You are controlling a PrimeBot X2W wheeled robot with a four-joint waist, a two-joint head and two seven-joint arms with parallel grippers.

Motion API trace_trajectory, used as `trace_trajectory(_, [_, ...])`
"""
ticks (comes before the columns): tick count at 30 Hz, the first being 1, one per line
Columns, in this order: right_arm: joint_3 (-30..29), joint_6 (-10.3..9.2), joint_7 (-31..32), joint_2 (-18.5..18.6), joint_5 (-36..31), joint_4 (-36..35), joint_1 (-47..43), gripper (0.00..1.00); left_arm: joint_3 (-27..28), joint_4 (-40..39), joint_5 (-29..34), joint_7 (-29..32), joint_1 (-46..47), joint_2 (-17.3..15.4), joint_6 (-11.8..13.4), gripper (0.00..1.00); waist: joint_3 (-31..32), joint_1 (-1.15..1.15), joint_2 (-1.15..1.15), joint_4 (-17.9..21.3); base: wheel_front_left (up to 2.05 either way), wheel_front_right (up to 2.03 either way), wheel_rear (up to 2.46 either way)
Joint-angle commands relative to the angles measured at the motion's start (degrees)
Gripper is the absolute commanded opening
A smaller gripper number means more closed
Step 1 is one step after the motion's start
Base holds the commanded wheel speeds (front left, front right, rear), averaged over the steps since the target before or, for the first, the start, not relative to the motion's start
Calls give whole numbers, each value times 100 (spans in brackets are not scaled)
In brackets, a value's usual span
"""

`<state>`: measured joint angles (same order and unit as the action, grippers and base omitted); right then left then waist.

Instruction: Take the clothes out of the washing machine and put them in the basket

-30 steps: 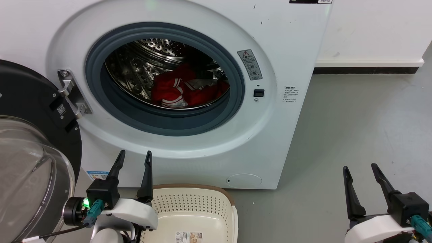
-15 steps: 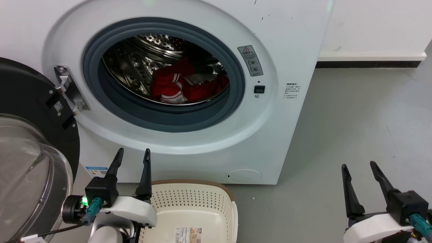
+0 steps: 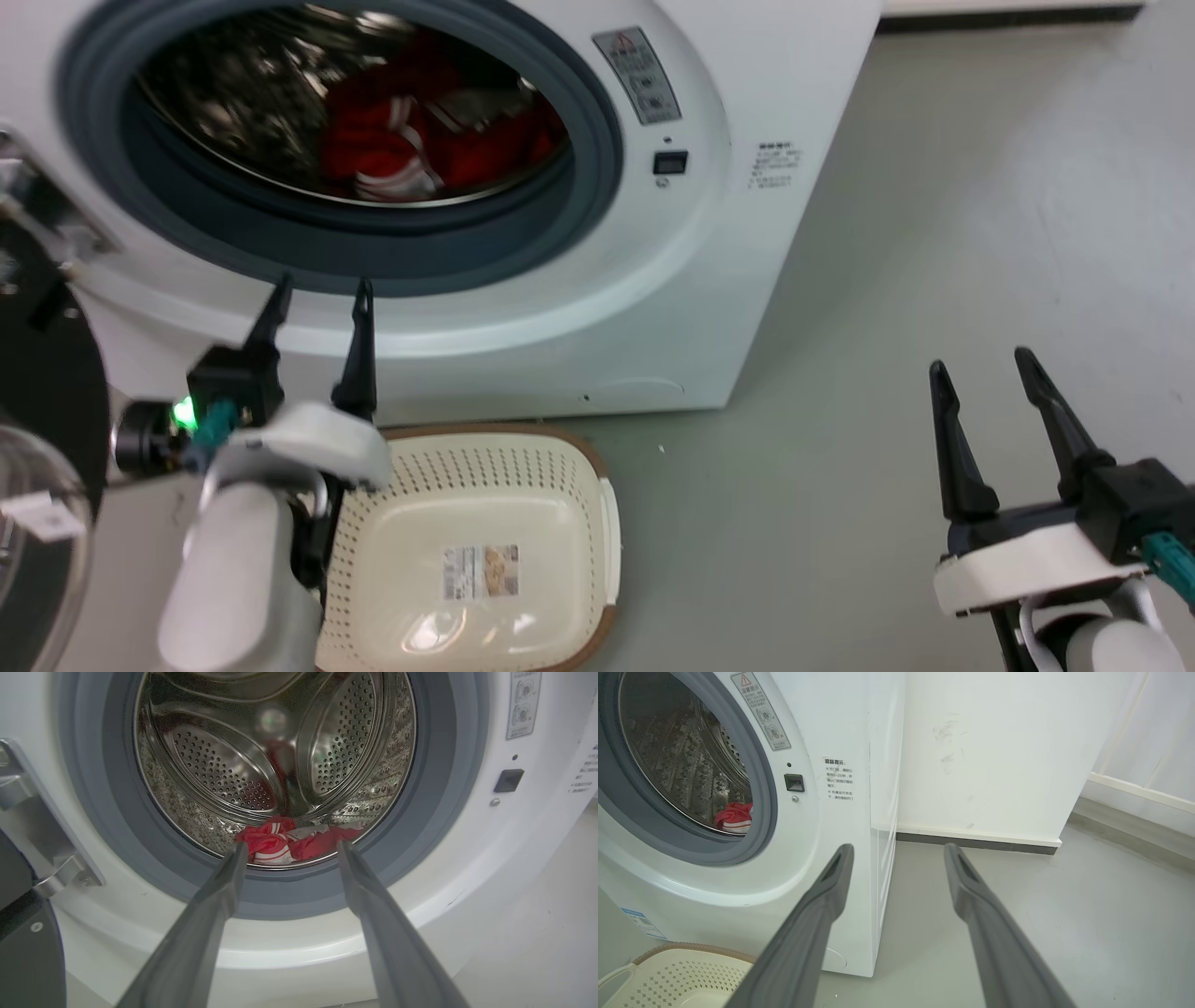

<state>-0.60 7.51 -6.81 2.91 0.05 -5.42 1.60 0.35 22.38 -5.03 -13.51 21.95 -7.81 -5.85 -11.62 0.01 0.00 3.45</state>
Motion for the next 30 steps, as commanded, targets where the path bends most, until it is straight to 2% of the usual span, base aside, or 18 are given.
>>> trace_trajectory(1, [43, -4, -41, -5, 41, -52, 187, 100, -34, 68, 69, 49, 298, -92, -16, 100, -580, -1, 0, 346, 0, 0, 0])
trace_trajectory(13, [382, -4, -488, -7, 349, 222, 859, 100, -375, 1049, 423, 479, 2272, -1011, -110, 100, -1847, -1, 0, 1106, 0, 0, 0])
trace_trajectory(30, [820, -4, -830, -8, 901, 702, 1310, 100, -618, 2051, 836, 1328, 4476, -2252, -135, 100, -2691, -1, 0, 1884, 0, 0, 0])
